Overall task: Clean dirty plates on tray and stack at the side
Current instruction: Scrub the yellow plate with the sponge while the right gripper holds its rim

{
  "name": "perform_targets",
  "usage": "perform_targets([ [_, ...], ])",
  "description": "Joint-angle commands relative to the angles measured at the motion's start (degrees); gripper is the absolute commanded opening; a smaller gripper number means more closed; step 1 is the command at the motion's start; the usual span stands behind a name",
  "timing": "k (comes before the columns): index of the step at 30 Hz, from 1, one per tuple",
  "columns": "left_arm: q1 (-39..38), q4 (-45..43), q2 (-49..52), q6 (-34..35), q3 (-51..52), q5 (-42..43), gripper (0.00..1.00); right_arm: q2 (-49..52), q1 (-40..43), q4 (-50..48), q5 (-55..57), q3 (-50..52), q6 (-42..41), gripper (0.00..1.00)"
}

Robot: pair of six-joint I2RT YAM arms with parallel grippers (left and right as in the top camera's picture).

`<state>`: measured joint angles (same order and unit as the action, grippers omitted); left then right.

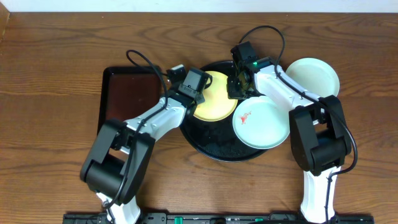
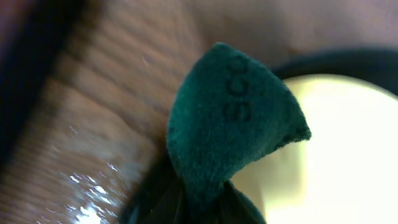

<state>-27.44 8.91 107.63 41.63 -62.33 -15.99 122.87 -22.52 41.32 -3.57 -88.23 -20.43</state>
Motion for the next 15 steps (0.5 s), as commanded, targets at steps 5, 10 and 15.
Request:
perform_targets([
  [5,2.7,-1.6,-5.9,-3.5,0.4,0.1,0.07,1.0,0.5,1.8,5.9,1.0,-0.6,0.01],
  [10,2.6,-4.8,-5.7,-3.0,0.4,21.6,0.08,1.0,0.5,1.7,5.9,1.0,-0.6,0.01],
  [15,1.4,-6.4,-5.4,-1.7,0.4,28.9,0.08,1.0,0.5,1.2,5.2,1.0,-0.8,0.01],
])
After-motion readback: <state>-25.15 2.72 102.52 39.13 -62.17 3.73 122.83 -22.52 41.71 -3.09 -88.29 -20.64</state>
